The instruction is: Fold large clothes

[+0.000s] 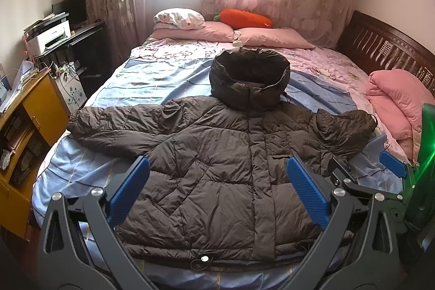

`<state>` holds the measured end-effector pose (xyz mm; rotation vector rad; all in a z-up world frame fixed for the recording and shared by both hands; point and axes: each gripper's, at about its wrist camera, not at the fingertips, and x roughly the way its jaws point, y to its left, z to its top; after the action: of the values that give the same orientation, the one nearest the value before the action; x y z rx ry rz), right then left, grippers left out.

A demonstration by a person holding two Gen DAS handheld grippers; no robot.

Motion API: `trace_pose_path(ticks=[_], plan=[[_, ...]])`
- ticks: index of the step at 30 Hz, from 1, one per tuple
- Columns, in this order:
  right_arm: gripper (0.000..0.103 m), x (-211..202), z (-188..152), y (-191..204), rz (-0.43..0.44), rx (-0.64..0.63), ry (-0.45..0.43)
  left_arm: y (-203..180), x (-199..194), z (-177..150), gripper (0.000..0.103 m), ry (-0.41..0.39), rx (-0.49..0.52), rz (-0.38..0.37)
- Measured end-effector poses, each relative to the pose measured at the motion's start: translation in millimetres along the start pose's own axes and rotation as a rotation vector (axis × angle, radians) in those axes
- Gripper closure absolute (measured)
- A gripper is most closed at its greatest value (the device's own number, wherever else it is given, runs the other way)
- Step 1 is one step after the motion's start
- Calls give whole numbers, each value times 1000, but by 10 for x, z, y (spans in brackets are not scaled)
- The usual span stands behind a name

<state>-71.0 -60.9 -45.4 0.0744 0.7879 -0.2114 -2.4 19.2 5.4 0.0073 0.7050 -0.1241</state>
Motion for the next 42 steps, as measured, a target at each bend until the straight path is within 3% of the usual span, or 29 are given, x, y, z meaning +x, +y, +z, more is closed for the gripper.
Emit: trace_pose_path(ticks=[19,22,28,31,34,36,39,42], plan=[[1,62,-71,-9,25,15,44,11,69,-21,2,29,0,-14],[1,152,-107,-5,47,25,76,65,123,-25,2,62,-25,-51],[1,603,-138,-120,97,58,268,285,141,69,2,11,-33,48],[1,683,137,-446,-6,68,213,554,211,119,2,26,-143,28],[1,855,607,-1108,32,213,182,616,376,234,2,72,-181,-40],[1,1172,905,-1732,59,335,192,482,548,383,2,94,-106,-88],[1,1766,1096,-2584,-81,449,263,125,1032,619,2,143,31,-128],[1,2278,1071,-3216,-135,498,336,-253,1671,731,2,160,109,-146]])
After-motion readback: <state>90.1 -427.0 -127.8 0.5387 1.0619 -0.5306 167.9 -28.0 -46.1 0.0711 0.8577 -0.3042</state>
